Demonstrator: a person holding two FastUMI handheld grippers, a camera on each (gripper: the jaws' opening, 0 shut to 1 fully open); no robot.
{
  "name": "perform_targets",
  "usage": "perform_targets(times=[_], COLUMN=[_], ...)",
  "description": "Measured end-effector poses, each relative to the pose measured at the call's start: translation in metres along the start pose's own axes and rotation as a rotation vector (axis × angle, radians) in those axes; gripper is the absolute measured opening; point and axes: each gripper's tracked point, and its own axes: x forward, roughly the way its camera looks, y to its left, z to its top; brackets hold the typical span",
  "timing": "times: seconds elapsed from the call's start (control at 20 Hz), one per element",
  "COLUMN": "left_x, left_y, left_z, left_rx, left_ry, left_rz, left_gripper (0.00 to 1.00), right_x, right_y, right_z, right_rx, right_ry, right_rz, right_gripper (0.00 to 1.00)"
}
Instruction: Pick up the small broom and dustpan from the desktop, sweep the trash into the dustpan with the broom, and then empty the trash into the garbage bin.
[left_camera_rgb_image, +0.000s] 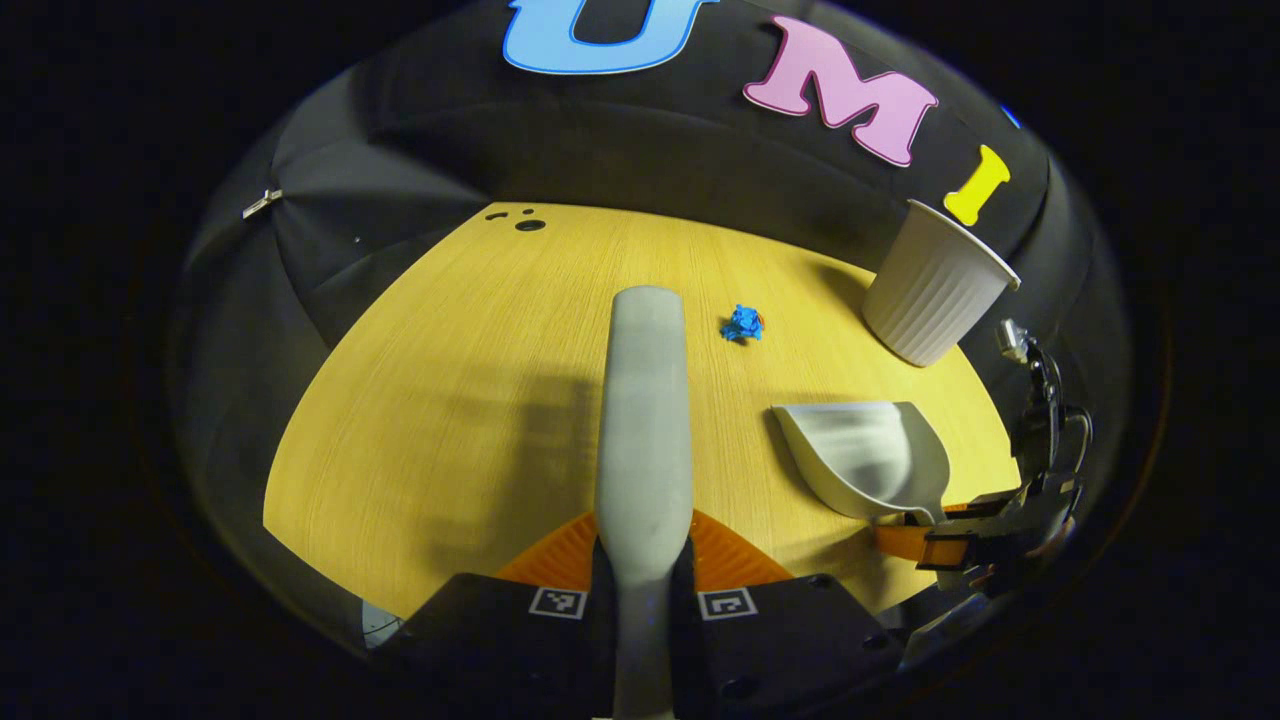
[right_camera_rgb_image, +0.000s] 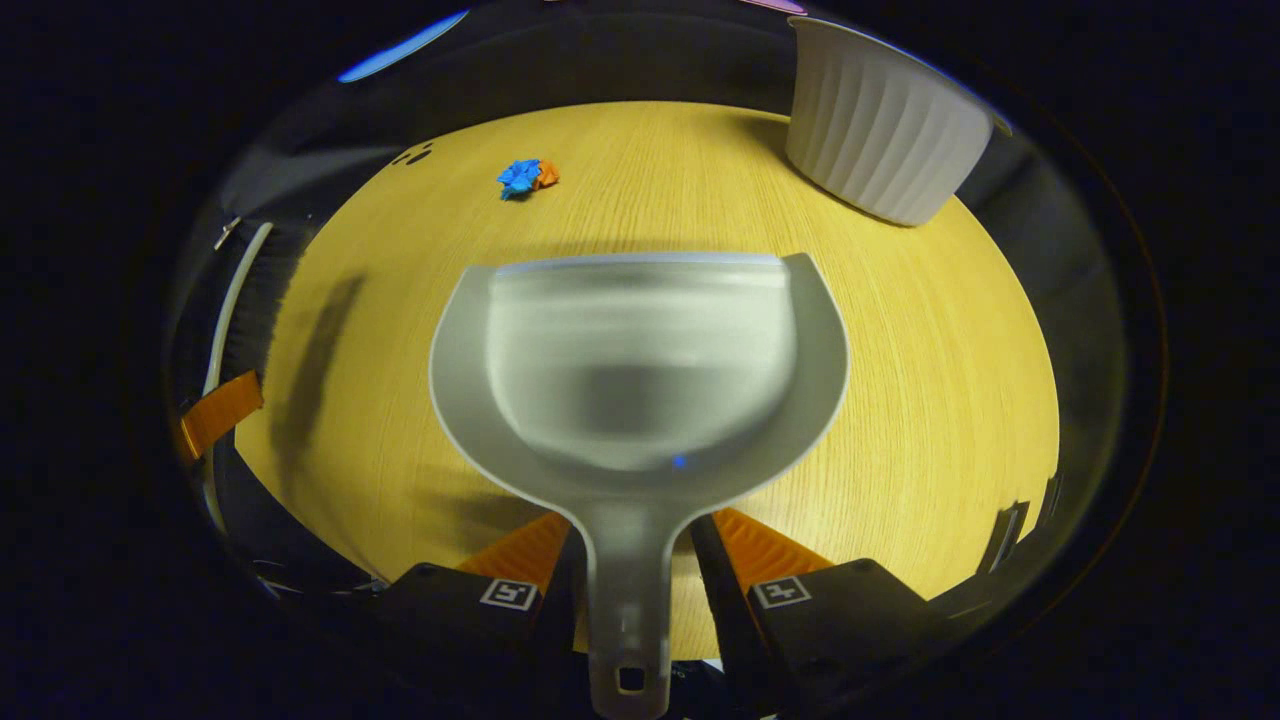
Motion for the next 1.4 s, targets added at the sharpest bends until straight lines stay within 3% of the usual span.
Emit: perform_targets(times=[0.05,0.2,0.3,0.4,0.55,0.7,0.9,1.1,1.3,1.4], left_x=[0.002,0.008,0.014,0.018,0.028,0.044,0.074,0.107,0.139,0.156], left_y=[-0.002,-0.008,-0.007,-0.004,0.007,0.017,0.037,0.023,-0.01,-0.016], left_z=[-0.003,-0.006,-0.003,0.003,0.015,0.03,0.049,0.078,0.098,0.107], left_rx=[-0.004,-0.03,-0.024,-0.013,0.016,0.065,0.068,0.121,0.189,0.298], left_ry=[0.011,0.027,0.032,0.036,0.046,0.086,0.148,0.151,0.187,0.204], left_rz=[0.001,-0.012,-0.004,0.003,0.035,0.057,0.131,0.094,-0.026,-0.027], left_gripper=[0.26,0.26,0.26,0.27,0.26,0.26,0.26,0.26,0.26,0.26], right_x=[0.001,0.002,0.002,0.0,0.001,0.001,-0.004,-0.013,-0.016,-0.014], right_y=[0.0,-0.002,-0.001,-0.001,-0.002,-0.01,-0.02,-0.028,-0.029,-0.031], right_z=[0.0,0.002,0.003,0.004,0.004,0.008,0.014,0.019,0.019,0.018], right_rx=[-0.008,0.018,0.047,0.04,0.027,-0.016,-0.047,-0.097,-0.18,-0.209], right_ry=[0.002,0.02,0.022,0.01,0.004,-0.004,-0.002,-0.018,-0.018,-0.012], right_rz=[0.001,0.01,0.038,0.07,0.092,0.085,0.085,0.108,0.137,0.141], right_gripper=[0.61,0.4,0.36,0.41,0.35,0.39,0.35,0.35,0.39,0.39])
